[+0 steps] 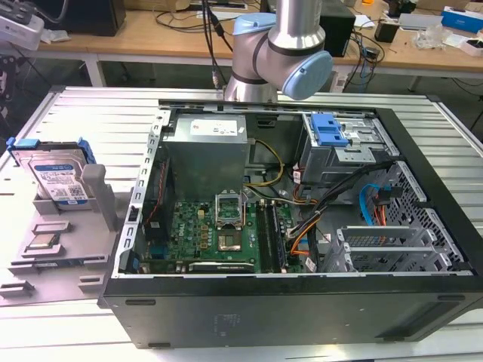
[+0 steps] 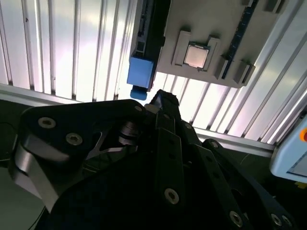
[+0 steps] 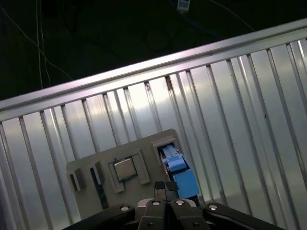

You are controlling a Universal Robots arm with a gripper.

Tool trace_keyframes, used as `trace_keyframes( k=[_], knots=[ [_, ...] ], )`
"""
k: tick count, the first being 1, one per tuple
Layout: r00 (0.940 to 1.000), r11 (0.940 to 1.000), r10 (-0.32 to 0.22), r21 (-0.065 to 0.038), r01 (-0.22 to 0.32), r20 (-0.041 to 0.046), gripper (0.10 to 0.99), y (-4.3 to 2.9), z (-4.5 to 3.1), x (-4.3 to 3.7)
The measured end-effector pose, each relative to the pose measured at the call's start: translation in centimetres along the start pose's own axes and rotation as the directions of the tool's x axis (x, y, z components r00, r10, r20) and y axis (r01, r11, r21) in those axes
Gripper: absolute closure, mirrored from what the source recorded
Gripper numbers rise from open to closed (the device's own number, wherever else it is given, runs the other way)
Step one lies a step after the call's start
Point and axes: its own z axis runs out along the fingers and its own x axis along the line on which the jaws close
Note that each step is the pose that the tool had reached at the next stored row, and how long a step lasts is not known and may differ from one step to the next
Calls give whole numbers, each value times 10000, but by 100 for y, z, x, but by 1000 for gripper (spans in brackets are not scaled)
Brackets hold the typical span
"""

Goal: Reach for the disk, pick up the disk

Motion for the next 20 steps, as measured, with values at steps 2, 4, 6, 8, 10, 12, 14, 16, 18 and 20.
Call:
trace_keyframes(
  k=[2, 4, 6, 8, 10, 12, 14, 16, 18, 20],
  knots=[
    [9997, 9997, -232, 0, 232, -9, 980, 0, 0, 0],
    [9993, 9993, -374, -1, 374, -14, 980, -1, 0, 0],
    [9985, 9985, -543, -1, 543, -20, 980, -1, 0, 0],
    [9975, 9975, -707, -2, 707, -27, 980, -1, 0, 0],
    [9959, 9959, -905, -1, 905, -35, 980, -1, 0, 0],
    [9943, 9943, -1070, -2, 1070, -40, 980, -1, 0, 0],
    [9921, 9921, -1252, -3, 1252, -48, 980, -1, 0, 0],
    [9895, 9895, -1444, -4, 1444, -55, 980, -1, 0, 0],
    [9874, 9874, -1582, -4, 1582, -60, 980, -2, 0, -1],
    [9849, 9849, -1732, -5, 1732, -66, 980, -2, 0, -1]
  ],
)
